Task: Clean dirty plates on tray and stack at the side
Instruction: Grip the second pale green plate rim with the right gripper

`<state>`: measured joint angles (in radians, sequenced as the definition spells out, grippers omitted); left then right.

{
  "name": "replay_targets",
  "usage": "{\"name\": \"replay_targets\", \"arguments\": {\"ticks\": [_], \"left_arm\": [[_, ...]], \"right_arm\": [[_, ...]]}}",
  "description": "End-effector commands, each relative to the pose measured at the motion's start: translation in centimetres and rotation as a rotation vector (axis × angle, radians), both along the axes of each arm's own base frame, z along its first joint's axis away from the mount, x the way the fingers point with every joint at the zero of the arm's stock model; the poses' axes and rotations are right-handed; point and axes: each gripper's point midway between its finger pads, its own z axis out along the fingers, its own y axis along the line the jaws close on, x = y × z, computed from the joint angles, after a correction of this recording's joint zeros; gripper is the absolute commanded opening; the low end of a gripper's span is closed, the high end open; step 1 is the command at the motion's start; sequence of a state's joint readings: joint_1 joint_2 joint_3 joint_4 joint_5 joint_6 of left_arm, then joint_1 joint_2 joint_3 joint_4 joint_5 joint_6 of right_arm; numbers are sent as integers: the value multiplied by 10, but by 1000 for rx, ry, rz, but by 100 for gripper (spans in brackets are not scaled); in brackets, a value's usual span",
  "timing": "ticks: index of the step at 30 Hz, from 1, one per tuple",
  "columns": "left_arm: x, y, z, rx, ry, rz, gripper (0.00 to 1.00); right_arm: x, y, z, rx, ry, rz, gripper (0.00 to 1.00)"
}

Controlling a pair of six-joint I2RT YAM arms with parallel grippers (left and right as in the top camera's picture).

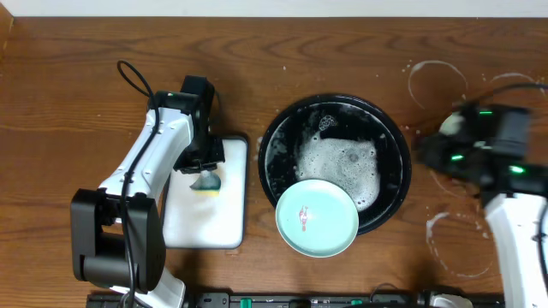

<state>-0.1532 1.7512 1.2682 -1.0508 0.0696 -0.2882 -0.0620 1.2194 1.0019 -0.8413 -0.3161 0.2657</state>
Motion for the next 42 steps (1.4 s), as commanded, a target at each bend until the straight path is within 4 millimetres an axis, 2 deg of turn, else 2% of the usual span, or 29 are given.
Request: {"name": "replay_targets", "arguments": {"ticks": [1, 2, 6, 9, 14, 15, 17, 18, 20, 21, 25, 28, 30, 32, 40, 42], "left_arm": [[-1, 1, 2, 2, 0, 4, 16], [-1, 1, 2, 2, -1, 4, 16], [-1, 1, 2, 2, -1, 4, 16], [-1, 1, 2, 2, -1, 4, 16], [-1, 1, 2, 2, -1, 3, 16], [-1, 1, 2, 2, -1, 3, 15], [-1, 1, 2, 2, -1, 4, 16], [-1, 1, 2, 2, -1, 4, 16], [-1, 1, 2, 2, -1, 3, 16], [-1, 1, 2, 2, -1, 3, 15], [-1, 1, 2, 2, -1, 3, 16], [-1, 1, 2, 2, -1, 3, 16], [1, 1, 2, 0, -10, 4, 15], [2, 1, 2, 0, -13, 4, 15], [3, 0, 2, -1, -17, -6, 14], [3, 0, 2, -1, -17, -17, 15]], "right_arm": [[-26, 39, -36, -111, 113, 197, 47], [-39, 54, -54, -139, 165, 256, 47], [-68, 78, -94, -171, 276, 353, 49], [-86, 84, -122, -183, 359, 373, 47], [-96, 82, -146, -192, 429, 368, 33], [-95, 83, -147, -190, 425, 362, 29], [-87, 85, -147, -183, 395, 354, 6], [-82, 86, -146, -184, 373, 344, 1], [-65, 78, -146, -212, 328, 259, 1], [-49, 69, -144, -233, 283, 174, 1], [-3, 55, -132, -258, 108, 80, 1], [29, 56, -117, -274, -41, 127, 1], [41, 58, -109, -296, -112, 165, 1], [42, 58, -109, -309, -118, 188, 1], [30, 54, -132, -331, -30, 210, 2], [30, 54, -132, -331, -28, 210, 15]]}}
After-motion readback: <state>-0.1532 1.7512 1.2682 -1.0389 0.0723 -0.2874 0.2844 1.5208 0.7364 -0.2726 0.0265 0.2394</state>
